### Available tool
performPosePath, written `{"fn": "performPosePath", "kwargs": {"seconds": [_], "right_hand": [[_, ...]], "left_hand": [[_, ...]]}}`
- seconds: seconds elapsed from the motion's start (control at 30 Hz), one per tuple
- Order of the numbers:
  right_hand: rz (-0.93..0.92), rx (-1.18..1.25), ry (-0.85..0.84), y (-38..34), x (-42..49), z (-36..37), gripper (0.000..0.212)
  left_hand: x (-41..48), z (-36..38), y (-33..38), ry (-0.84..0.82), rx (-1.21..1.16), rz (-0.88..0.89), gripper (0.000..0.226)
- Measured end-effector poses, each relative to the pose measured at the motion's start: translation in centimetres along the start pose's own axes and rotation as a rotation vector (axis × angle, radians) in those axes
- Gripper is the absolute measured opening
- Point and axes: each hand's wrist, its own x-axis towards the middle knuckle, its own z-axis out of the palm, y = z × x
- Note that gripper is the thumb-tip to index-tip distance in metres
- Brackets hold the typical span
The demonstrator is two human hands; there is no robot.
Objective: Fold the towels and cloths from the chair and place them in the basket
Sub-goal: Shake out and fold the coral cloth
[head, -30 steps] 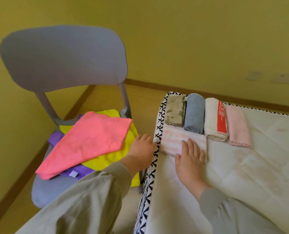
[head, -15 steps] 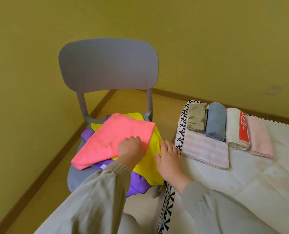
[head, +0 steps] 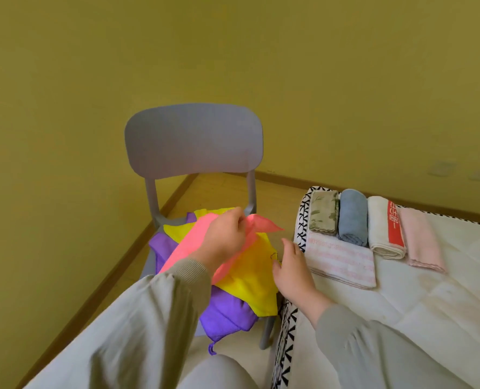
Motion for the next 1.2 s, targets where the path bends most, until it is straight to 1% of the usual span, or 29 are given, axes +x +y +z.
{"fn": "performPosePath", "kwargs": {"seconds": [0.1, 0.23, 0.27, 0.3, 0.33, 0.4, 0.43, 0.57, 0.6, 0.67, 0.73, 0.8, 0.87, 0.93, 0.97, 1.03, 1.17, 1.2], "right_hand": [[-0.006, 0.104, 0.058, -2.6, -0.3, -2.2, 0.067], [-0.086, 0.275, 0.139, -6.4, -1.6, -5.3, 0.079], [-0.106, 0.329, 0.125, -7.4, -2.1, -6.1, 0.077], [-0.117, 0.378, 0.096, -8.2, -2.6, -6.9, 0.069], [-0.132, 0.411, 0.059, -9.3, -3.3, -7.8, 0.054], [-0.163, 0.470, -0.011, -11.0, -4.7, -9.4, 0.018], [-0.178, 0.498, -0.019, -11.8, -5.5, -10.2, 0.009], [-0.226, 0.566, -0.022, -14.8, -8.3, -12.9, 0.015], [-0.222, 0.591, -0.042, -15.7, -9.1, -13.6, 0.018], [-0.216, 0.672, -0.082, -17.5, -10.3, -14.9, 0.018], [-0.227, 0.753, -0.118, -19.5, -11.2, -16.4, 0.013], [-0.242, 0.839, -0.166, -21.5, -12.1, -18.0, 0.009], [-0.258, 0.919, -0.228, -23.3, -12.9, -19.5, 0.007], [-0.273, 0.972, -0.279, -24.9, -13.6, -20.8, 0.007], [-0.279, 0.987, -0.293, -25.5, -13.9, -21.3, 0.008], [-0.293, 1.003, -0.310, -26.4, -14.1, -21.8, 0.008], [-0.337, 1.020, -0.385, -27.6, -14.2, -22.2, 0.007], [-0.342, 1.024, -0.397, -27.8, -14.2, -22.2, 0.007]], "left_hand": [[0.0, -3.2, 2.3, 0.012, -0.184, -0.044, 0.030], [-1.4, -7.1, 5.1, 0.048, -0.274, -0.049, 0.033], [-2.1, -8.2, 5.7, 0.062, -0.288, -0.044, 0.032], [-2.7, -9.2, 6.1, 0.070, -0.302, -0.039, 0.030], [-3.5, -10.4, 6.6, 0.081, -0.315, -0.030, 0.027], [-4.9, -12.4, 7.6, 0.101, -0.323, -0.025, 0.023], [-5.7, -13.5, 8.0, 0.120, -0.306, -0.023, 0.023], [-8.9, -17.7, 9.2, 0.257, -0.169, -0.021, 0.007], [-9.9, -18.9, 9.5, 0.293, -0.180, -0.016, 0.005], [-11.8, -21.3, 10.1, 0.329, -0.263, 0.025, 0.008], [-13.4, -23.2, 10.9, 0.289, -0.321, 0.069, 0.013], [-15.0, -24.7, 11.6, 0.202, -0.318, 0.105, 0.015], [-16.0, -25.5, 11.9, 0.170, -0.276, 0.135, 0.030], [-16.8, -26.5, 12.1, 0.219, -0.238, 0.165, 0.042], [-16.9, -26.9, 12.2, 0.257, -0.242, 0.175, 0.043], [-17.1, -27.5, 12.5, 0.355, -0.272, 0.192, 0.034], [-16.7, -28.4, 13.1, 0.567, -0.266, 0.196, 0.009], [-16.5, -28.7, 13.1, 0.604, -0.258, 0.199, 0.010]]}}
